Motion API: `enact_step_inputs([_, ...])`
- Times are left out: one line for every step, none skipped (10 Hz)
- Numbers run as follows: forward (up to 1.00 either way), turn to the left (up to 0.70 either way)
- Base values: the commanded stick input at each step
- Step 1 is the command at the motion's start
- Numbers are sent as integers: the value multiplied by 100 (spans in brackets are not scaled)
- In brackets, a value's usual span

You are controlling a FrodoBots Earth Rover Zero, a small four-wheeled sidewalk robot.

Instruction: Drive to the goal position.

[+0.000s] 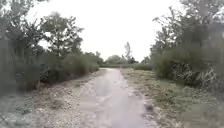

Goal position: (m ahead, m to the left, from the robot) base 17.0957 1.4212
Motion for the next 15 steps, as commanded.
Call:
enact_step_inputs([70, 0])
enact_step_inputs([70, 0])
enact_step_inputs([70, 0])
enact_step_inputs([70, 0])
enact_step_inputs([70, 0])
enact_step_inputs([70, 0])
enact_step_inputs([70, 0])
enact_step_inputs([70, 0])
enact_step_inputs([70, 0])
enact_step_inputs([70, 0])
enact_step_inputs([70, 0])
enact_step_inputs([70, 0])
enact_step_inputs([70, 0])
enact_step_inputs([70, 0])
enact_step_inputs([70, 0])
